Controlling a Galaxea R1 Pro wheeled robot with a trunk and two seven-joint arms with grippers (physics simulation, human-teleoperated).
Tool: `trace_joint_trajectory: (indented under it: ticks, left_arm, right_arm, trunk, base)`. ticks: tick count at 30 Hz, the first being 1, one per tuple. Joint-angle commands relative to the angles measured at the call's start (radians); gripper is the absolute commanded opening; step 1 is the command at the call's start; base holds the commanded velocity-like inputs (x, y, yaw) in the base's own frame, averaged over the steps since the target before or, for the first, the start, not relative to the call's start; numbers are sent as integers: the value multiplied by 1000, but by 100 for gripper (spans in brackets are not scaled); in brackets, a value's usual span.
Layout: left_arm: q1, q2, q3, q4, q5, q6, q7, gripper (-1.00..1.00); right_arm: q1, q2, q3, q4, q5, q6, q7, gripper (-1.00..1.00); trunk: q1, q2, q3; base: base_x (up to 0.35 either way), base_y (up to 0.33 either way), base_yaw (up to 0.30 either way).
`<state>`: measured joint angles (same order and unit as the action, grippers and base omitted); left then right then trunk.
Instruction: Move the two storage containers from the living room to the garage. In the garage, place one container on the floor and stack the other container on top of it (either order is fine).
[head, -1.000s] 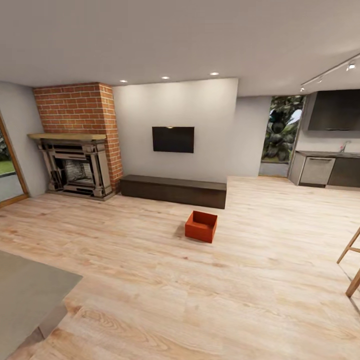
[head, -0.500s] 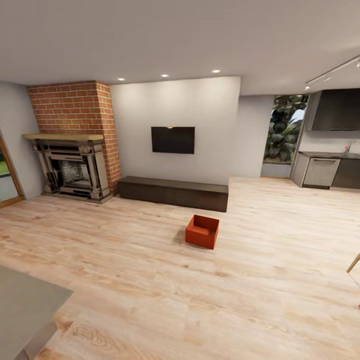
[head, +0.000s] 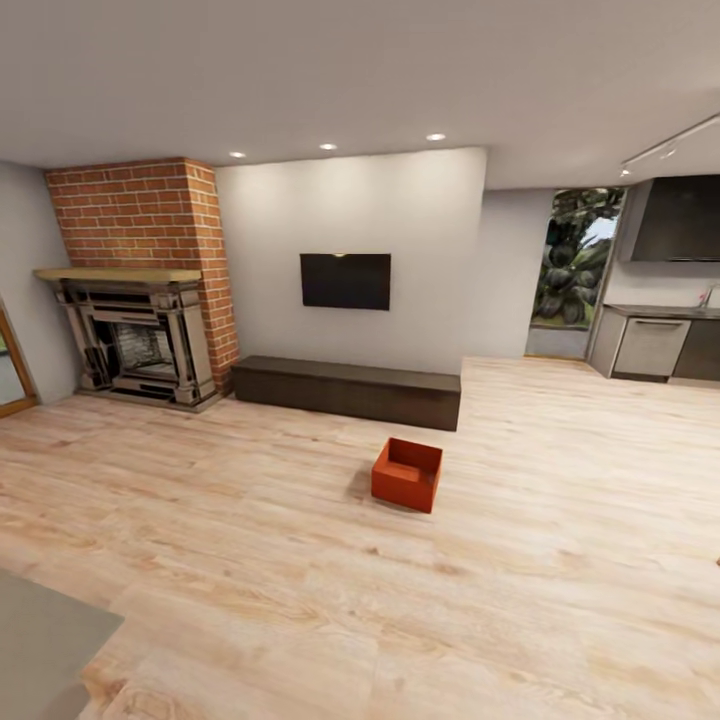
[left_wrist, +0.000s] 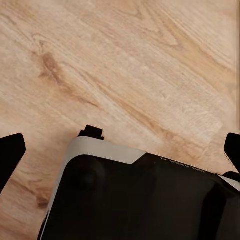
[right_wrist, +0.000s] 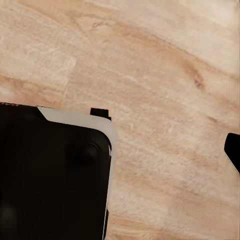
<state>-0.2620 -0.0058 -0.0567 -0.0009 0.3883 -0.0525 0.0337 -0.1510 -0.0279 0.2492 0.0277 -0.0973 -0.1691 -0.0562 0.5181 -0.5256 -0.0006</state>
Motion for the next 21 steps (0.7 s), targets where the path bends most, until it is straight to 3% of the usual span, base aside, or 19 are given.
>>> trace_joint_trajectory:
  ticks: [1, 21]
  left_arm:
    - [0, 0, -6, 1, 6, -3, 3, 100]
    - [0, 0, -6, 1, 6, -1, 4, 100]
  right_arm:
    - [-1, 0, 9, 3, -10, -6, -1, 100]
    - [-1, 2, 7, 3, -15, -7, 1, 100]
  trunk:
    - [1, 0, 0]
    - [1, 0, 0]
  base:
    - [324, 0, 0]
    - [324, 0, 0]
